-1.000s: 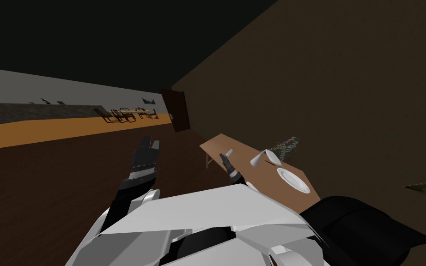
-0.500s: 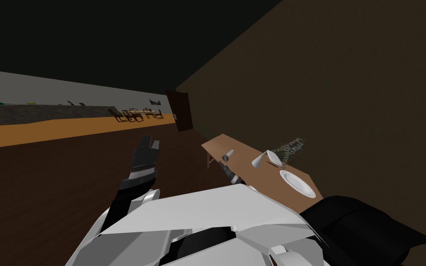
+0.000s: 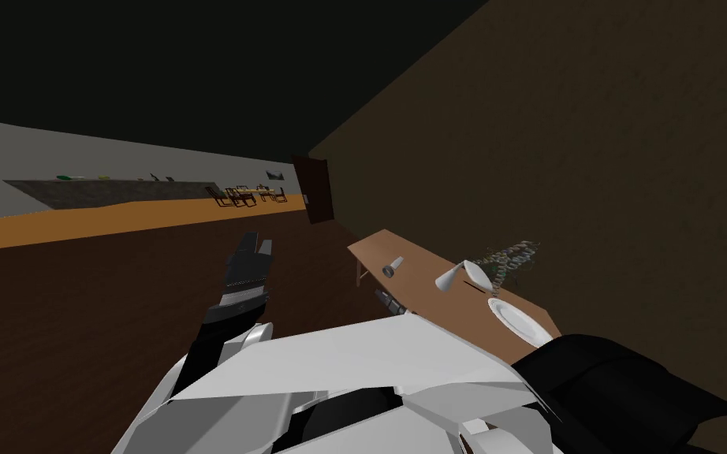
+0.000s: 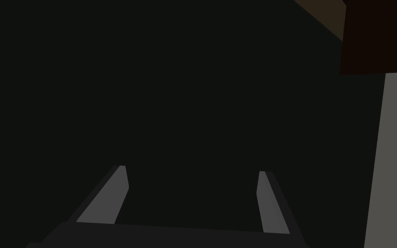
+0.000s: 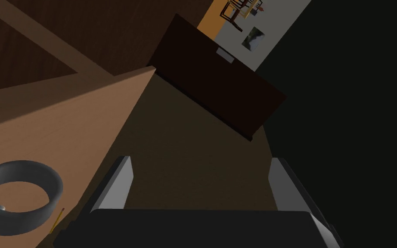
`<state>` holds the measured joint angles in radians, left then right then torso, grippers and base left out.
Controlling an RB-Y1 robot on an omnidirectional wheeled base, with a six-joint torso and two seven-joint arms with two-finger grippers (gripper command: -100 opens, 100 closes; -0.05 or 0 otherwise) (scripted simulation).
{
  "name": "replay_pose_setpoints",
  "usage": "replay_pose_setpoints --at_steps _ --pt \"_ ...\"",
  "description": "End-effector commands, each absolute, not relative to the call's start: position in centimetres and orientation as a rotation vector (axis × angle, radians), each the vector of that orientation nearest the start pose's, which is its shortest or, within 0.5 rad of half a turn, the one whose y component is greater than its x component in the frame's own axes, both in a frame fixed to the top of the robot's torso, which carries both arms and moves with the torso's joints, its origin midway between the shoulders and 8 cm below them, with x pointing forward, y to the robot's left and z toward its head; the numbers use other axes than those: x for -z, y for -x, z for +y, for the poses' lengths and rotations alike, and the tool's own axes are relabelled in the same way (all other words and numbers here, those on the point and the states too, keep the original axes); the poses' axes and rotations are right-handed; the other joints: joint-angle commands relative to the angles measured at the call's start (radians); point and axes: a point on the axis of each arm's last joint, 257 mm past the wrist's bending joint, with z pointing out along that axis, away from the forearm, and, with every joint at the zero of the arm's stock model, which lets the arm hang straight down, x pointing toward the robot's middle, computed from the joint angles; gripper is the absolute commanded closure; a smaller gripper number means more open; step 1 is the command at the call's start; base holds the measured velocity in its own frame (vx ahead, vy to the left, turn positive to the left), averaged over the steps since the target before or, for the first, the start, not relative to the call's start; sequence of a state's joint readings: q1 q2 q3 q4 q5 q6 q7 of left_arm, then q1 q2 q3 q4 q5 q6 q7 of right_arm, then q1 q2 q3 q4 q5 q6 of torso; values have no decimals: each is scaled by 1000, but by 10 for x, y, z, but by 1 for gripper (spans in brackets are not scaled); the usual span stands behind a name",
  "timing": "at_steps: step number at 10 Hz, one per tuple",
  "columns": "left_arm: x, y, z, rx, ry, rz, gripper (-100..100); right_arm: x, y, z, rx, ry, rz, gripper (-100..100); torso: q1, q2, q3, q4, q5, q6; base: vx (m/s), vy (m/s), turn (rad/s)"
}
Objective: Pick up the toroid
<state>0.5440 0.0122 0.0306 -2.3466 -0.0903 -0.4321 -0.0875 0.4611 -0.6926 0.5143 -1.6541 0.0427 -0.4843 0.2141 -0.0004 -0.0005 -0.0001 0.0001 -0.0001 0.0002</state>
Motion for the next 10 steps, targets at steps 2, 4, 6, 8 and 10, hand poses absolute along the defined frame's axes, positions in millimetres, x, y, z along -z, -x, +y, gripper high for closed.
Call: replay_pose_setpoints --at_steps 2,4,6,8,10 --pt "-27 -339 282 1105 586 720 0 390 -272 -198 -1053 -315 2008 -100 0 0 0 0 0 0 -5 6 119" --pt "-27 -339 282 1105 586 720 0 422 -252 -223 -977 -291 2111 -100 0 0 0 0 0 1 -4 7 112" --pt "-27 -339 282 1105 586 720 0 440 -237 -245 -919 -243 2189 -100 -1 0 0 0 0 0 2 -5 118" --pt "-27 -339 282 1105 586 720 0 457 -221 -269 -855 -202 2264 -100 -1 0 0 0 0 0 -1 2 103" --pt "-27 -339 282 1105 586 720 0 476 -203 -299 -776 -173 2342 -100 0 0 0 0 0 1 2 4 120"
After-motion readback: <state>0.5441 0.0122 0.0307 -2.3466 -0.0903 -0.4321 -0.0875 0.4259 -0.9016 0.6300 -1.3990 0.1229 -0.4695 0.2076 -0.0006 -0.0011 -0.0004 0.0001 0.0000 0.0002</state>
